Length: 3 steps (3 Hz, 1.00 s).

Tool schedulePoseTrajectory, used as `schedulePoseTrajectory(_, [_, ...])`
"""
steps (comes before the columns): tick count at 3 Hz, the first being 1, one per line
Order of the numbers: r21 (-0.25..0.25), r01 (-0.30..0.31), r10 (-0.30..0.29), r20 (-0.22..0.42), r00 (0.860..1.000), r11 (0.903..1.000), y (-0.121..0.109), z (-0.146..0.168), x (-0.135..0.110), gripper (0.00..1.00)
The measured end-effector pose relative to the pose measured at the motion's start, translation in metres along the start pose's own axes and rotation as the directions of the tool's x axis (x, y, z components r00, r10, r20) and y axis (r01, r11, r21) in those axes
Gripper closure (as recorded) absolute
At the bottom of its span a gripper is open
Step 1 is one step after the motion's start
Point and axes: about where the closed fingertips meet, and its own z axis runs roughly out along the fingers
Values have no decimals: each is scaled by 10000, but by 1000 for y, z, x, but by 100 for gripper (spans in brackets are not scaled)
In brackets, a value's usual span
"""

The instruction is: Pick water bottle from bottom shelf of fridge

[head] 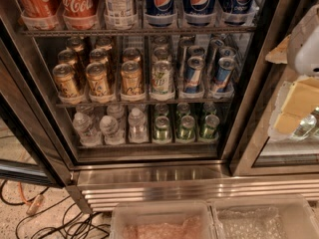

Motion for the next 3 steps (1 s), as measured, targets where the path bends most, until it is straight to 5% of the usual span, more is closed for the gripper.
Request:
schedulePoseTrajectory(2, [-262, 67, -57, 375, 9993, 9996, 0, 14, -2, 0])
schedulePoseTrajectory(3, [-864, 584, -525, 690, 9962, 9945, 19, 56, -27, 0])
